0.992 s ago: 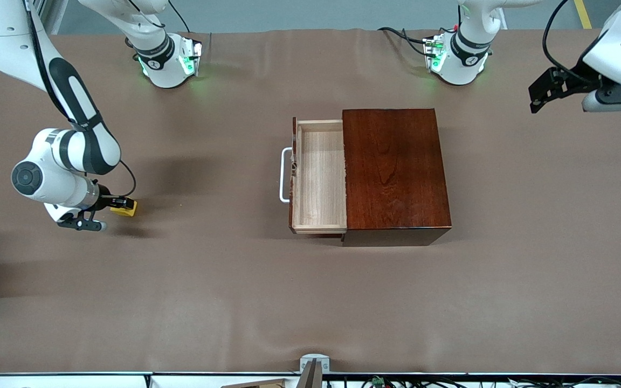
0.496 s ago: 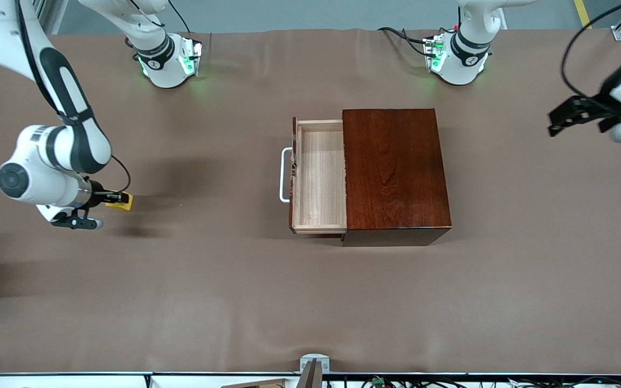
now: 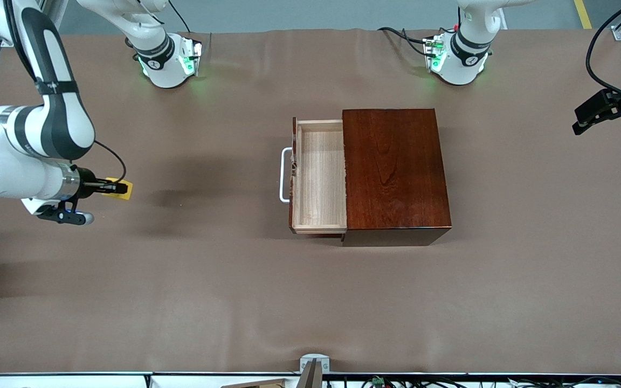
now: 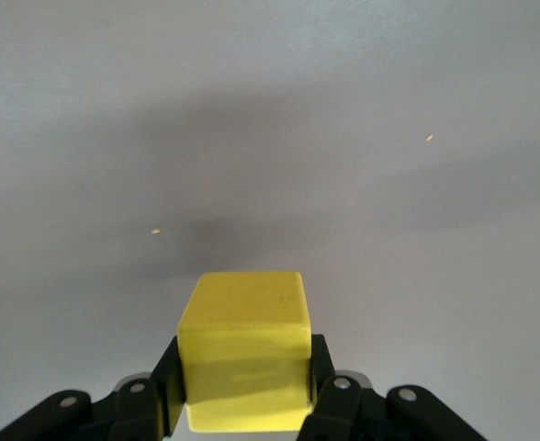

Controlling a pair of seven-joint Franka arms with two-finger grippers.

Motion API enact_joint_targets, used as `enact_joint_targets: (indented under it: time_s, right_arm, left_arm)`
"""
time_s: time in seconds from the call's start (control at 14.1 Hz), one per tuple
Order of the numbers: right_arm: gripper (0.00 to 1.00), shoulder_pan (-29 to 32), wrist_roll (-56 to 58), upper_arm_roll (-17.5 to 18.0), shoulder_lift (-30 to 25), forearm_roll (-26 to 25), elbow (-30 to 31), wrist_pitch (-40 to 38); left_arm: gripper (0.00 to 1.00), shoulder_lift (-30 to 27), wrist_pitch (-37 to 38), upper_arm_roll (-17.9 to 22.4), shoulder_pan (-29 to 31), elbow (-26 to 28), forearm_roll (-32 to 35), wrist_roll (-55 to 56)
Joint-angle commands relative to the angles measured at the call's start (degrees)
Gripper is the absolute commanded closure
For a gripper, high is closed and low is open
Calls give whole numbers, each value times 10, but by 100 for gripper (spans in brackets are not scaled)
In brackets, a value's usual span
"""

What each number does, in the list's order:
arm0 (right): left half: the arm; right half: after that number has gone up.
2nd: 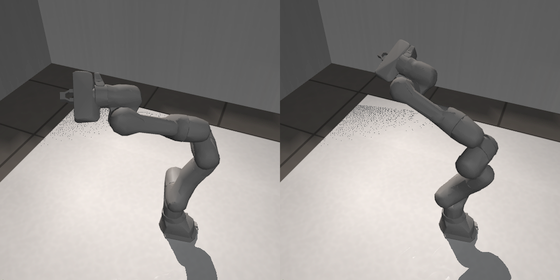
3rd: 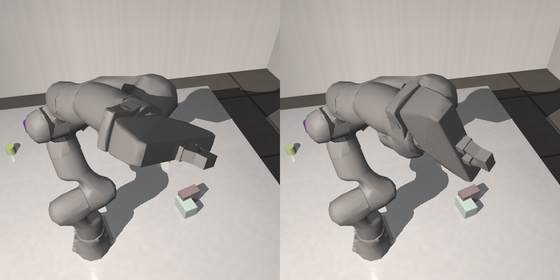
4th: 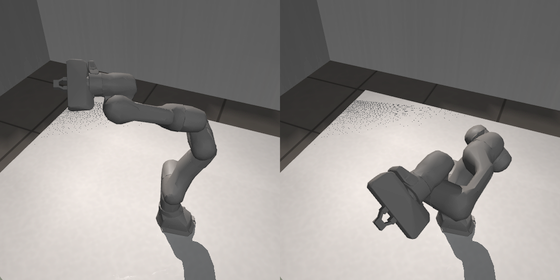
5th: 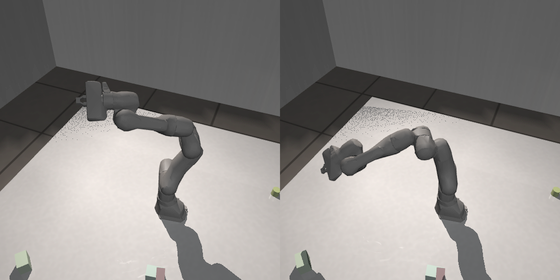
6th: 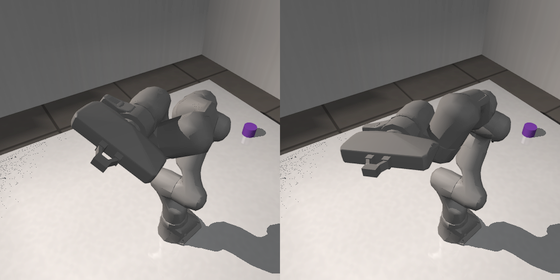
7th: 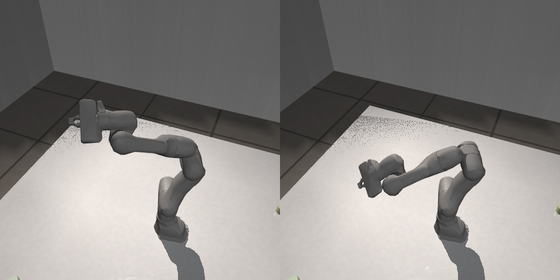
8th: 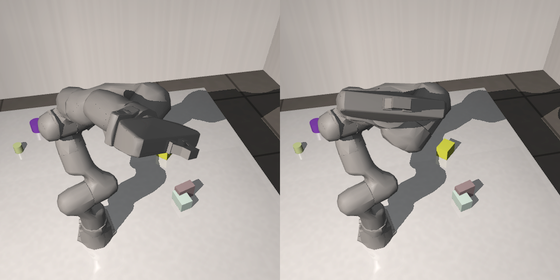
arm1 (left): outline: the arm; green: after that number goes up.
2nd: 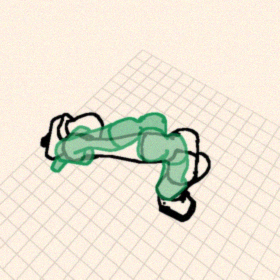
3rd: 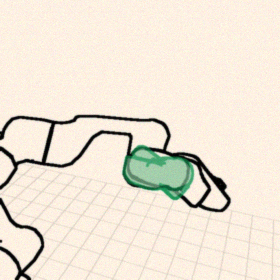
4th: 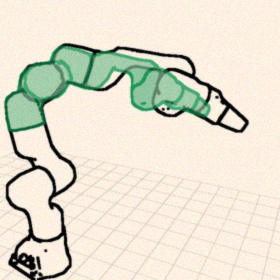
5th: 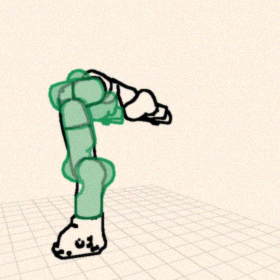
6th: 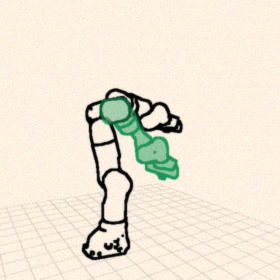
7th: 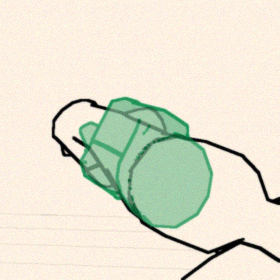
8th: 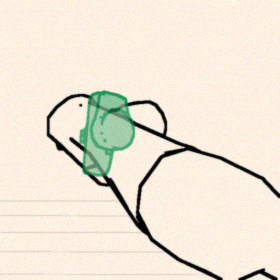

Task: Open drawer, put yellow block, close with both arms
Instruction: 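Carry the yellow cube with the right gripper over the open drawer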

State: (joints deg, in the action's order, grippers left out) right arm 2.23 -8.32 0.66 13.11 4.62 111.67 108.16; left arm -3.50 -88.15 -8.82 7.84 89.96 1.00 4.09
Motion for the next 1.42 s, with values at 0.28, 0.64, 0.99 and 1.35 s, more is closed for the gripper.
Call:
enact_joint_targets:
  time_s: [0.28, 0.64, 0.99, 1.35]
  right_arm:
    - [100, -112, -262, -1, -46, 23, 0, -28]
    - [100, -218, -517, -1, -43, 36, -50, -37]
    - [100, -277, -653, -3, -41, 101, -85, -32]
    - [100, -344, -845, -3, -33, 101, -90, 35]
  left_arm:
    - [0, 2, 10, -4, 12, -8, -14, -9]
    - [0, -2, 24, -3, 30, -4, -15, -22]
    - [0, -4, 23, -4, 28, -7, -15, -24]
    - [0, -2, 10, -9, 24, -7, -7, -41]
